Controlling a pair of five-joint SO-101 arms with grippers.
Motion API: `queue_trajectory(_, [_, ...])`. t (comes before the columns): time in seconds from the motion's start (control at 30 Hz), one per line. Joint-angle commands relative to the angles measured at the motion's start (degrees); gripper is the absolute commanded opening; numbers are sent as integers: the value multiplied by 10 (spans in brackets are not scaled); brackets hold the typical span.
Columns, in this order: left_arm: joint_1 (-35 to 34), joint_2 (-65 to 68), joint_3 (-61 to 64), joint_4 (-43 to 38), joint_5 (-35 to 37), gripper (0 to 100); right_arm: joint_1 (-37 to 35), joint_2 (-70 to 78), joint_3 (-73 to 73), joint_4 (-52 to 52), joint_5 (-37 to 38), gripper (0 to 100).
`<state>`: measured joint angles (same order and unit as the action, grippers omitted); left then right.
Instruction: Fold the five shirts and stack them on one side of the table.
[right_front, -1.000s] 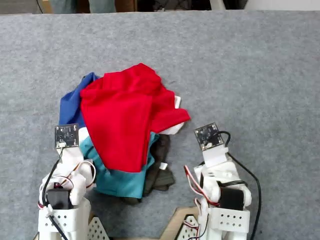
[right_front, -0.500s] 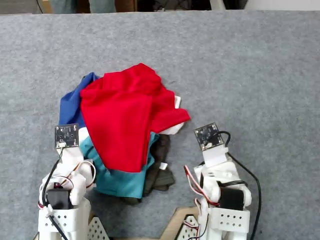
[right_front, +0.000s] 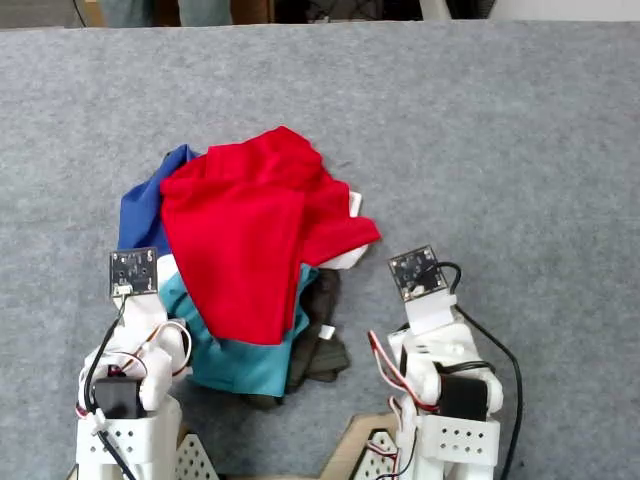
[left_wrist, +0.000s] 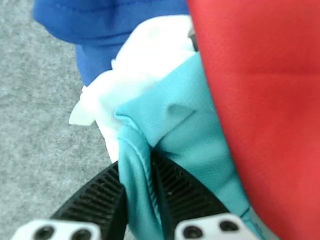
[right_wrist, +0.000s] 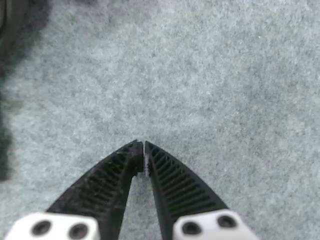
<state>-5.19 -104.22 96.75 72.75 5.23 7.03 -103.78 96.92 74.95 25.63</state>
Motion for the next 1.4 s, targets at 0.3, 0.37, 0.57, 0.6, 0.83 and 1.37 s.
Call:
queue_trajectory(0.3, [2,-2,5,4,4,30,-5,-45,-5,2,-4,17])
queue_trajectory(0.37, [2,-2,5,4,4,30,-5,-45,-5,2,-4,17])
queue_trajectory(0.57, [2,-2,5,4,4,30,-5,-45,-5,2,-4,17])
queue_trajectory(0.6, [2,-2,5,4,4,30,-5,-45,-5,2,-4,17])
queue_trajectory(0.83, [2,-2,5,4,4,30,-5,-45,-5,2,-4,17])
queue_trajectory(1.37, [3,-2,5,4,4,30,-100,-45,-6,-101,-3,15])
